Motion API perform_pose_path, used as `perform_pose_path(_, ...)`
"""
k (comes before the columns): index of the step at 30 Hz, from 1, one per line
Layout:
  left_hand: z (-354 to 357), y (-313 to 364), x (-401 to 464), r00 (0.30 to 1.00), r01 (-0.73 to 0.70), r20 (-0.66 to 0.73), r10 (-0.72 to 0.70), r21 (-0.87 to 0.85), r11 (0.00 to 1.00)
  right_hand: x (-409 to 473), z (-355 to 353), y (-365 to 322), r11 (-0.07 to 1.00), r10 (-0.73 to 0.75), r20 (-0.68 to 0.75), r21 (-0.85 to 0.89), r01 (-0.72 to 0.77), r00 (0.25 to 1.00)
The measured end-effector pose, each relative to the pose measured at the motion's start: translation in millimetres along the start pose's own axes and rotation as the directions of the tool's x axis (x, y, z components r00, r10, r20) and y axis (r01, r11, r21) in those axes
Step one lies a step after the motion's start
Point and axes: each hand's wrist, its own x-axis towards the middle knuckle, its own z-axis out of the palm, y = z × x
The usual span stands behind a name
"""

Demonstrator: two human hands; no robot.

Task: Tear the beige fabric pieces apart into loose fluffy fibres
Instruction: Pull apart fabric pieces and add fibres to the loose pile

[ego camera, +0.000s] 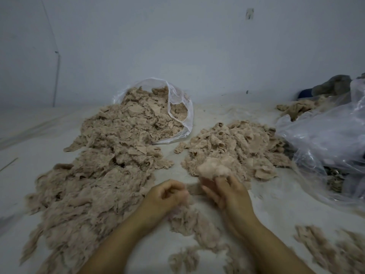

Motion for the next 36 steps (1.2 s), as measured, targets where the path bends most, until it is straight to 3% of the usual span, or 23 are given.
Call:
perform_pose_path(1,-1.4,-3.2,-0.9,0.996,-0.05,0.08,0.034,0.206,0.977,0.4,-0.8,-0.2,0.997,0.052,0.003,0.061,-0.052,0.999)
perform_pose_path(2,-1.5,-5.7,-2.1,0.984,-0.115,0.171,0.052,0.383,0.917,-1.0,-1.7,1.2,0.996,0.087,0.01,-0.011,-0.086,0.996)
perform_pose_path(4,2.3,-8.3,-2.7,0.959,-0.226,0.268,0.092,0.531,0.816,-4.6,-4.9,6.6,0.899,0.068,0.028,-0.434,-0.049,0.997)
perform_pose_path(5,4.3,-8.8,-2.9,0.956,-0.245,0.27,0.116,0.513,0.823,-7.2,-5.8,7.0,0.793,0.046,0.074,-0.609,0.008,0.996)
perform_pose_path(7,5.1,-4.9,-3.3,0.967,-0.217,0.214,0.138,0.412,0.885,-9.8,-7.9,6.5,0.595,0.09,0.231,-0.793,0.134,0.969)
perform_pose_path(9,3.3,-0.4,-3.6,0.982,-0.157,0.154,0.109,0.343,0.926,-11.2,-7.0,6.2,0.437,0.177,0.358,-0.863,0.252,0.917)
perform_pose_path(10,2.2,2.5,-4.5,0.985,-0.135,0.144,0.091,0.333,0.933,-11.3,-5.9,5.9,0.416,0.179,0.386,-0.863,0.286,0.905)
perform_pose_path(12,-0.8,5.8,-6.1,0.992,-0.069,0.119,0.034,0.304,0.95,-11.2,-6.1,8.8,0.486,0.107,0.373,-0.828,0.278,0.922)
perform_pose_path(15,-1.4,9.3,-8.4,0.988,0.048,0.137,-0.064,0.118,0.992,-11.3,-5.8,11.7,0.691,-0.001,0.254,-0.699,0.184,0.967)
perform_pose_path(17,2.3,10.7,-9.4,0.977,0.065,0.196,-0.085,0.105,0.992,-11.6,-4.6,12.2,0.831,0.045,0.198,-0.551,0.073,0.979)
perform_pose_path(19,7.4,7.1,-7.7,0.979,0.014,0.198,-0.049,0.176,0.984,-12.2,-2.7,11.8,0.895,0.099,0.201,-0.446,0.0,0.975)
perform_pose_path(23,8.2,3.8,-6.8,0.991,-0.008,0.133,-0.02,0.203,0.979,-10.6,-5.6,12.8,0.862,0.077,0.116,-0.507,-0.007,0.99)
perform_pose_path(29,-2.9,9.1,-10.8,0.955,0.21,0.257,-0.151,-0.219,0.953,-9.3,-6.2,13.1,0.871,0.199,0.153,-0.48,-0.103,0.968)
perform_pose_path(34,9.3,9.4,-11.5,0.974,0.135,0.195,-0.114,-0.101,0.986,-12.0,-5.5,13.0,0.876,0.18,0.192,-0.478,-0.068,0.965)
perform_pose_path(36,12.2,9.4,-10.0,0.985,0.144,0.116,-0.125,-0.177,0.974,-10.8,-5.6,12.4,0.899,0.198,0.19,-0.426,-0.101,0.962)
